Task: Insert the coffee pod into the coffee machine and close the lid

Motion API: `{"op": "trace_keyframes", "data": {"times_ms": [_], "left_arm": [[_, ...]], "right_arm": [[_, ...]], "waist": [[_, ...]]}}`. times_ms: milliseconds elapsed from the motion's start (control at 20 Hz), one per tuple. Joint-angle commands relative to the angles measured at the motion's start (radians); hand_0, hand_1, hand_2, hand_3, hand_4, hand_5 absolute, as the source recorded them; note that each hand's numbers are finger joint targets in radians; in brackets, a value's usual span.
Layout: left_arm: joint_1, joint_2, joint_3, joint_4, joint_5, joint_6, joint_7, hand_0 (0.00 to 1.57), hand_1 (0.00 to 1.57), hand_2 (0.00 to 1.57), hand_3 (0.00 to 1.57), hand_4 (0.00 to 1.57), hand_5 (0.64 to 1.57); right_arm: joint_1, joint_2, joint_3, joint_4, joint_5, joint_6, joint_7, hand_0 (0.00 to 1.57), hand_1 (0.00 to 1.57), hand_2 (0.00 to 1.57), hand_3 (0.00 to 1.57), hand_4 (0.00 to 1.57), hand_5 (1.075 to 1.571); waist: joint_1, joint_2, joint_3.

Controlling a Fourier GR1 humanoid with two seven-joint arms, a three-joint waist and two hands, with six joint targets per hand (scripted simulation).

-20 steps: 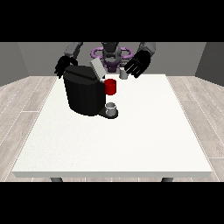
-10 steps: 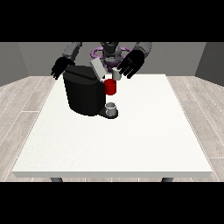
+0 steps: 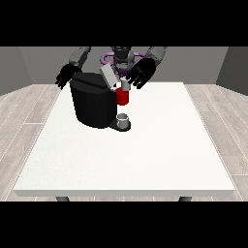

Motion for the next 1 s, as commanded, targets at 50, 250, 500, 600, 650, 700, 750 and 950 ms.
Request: {"op": "trace_keyframes", "data": {"times_ms": [50,250,500,600,650,700,750,950], "left_arm": [[-0.017,0.013,0.009,0.011,-0.011,0.016,-0.014,1.23,1.23,1.28,1.21,0.51,1.571],[0.003,0.03,0.003,0.019,-0.011,-0.033,-0.043,1.18,1.18,1.25,1.18,0.5,1.571],[0.017,0.006,0.012,0.031,-0.024,0.037,-0.056,1.2,1.2,1.27,1.2,0.5,1.571],[0.003,-0.052,-0.014,0.021,-0.031,0.016,-0.019,1.2,1.2,1.28,1.21,0.52,1.571],[-0.006,-0.046,-0.009,0.01,-0.031,0.02,-0.011,1.19,1.19,1.27,1.2,0.51,1.571],[-0.007,-0.002,0.006,0.016,-0.021,-0.021,-0.012,1.16,1.16,1.24,1.18,0.51,1.571],[-0.033,-0.031,0.002,0.022,-0.022,-0.023,0.017,1.16,1.16,1.24,1.18,0.49,1.571],[0.024,-0.015,0.01,0.032,-0.04,0.055,-0.044,1.22,1.22,1.27,1.2,0.49,1.571]], "right_arm": [[0.014,0.015,0.014,-0.005,0.012,-0.005,-0.039,0.0,0.0,0.0,0.0,0.5,1.571],[0.056,0.022,0.029,-0.021,0.011,0.001,-0.02,0.0,0.0,0.0,0.0,0.53,1.571],[0.017,-0.01,0.007,-0.068,-0.022,0.026,0.043,0.0,0.0,0.0,0.0,0.44,1.571],[-0.015,0.024,0.007,-0.029,0.001,-0.031,0.033,0.0,0.0,0.0,0.0,0.46,1.571],[-0.009,-0.01,-0.016,0.007,0.001,-0.005,-0.017,0.0,0.0,0.0,0.0,0.45,1.571],[0.065,0.018,0.003,0.012,-0.002,0.004,-0.065,0.0,0.0,0.0,0.0,0.44,1.571],[-0.01,0.03,0.002,0.001,0.007,-0.041,0.003,0.0,0.0,0.0,0.0,0.43,1.571],[-0.001,-0.021,-0.017,-0.041,-0.033,0.029,0.013,0.0,0.0,0.0,0.0,0.45,1.571]], "waist": [[-0.022,0.042,0.0],[-0.009,-0.006,-0.0001],[-0.042,0.016,-0.0003],[-0.005,0.005,-0.0001],[0.005,0.025,0.0001],[0.001,0.003,0.0003],[0.007,0.002,0.0001],[-0.025,0.042,-0.0002]]}}
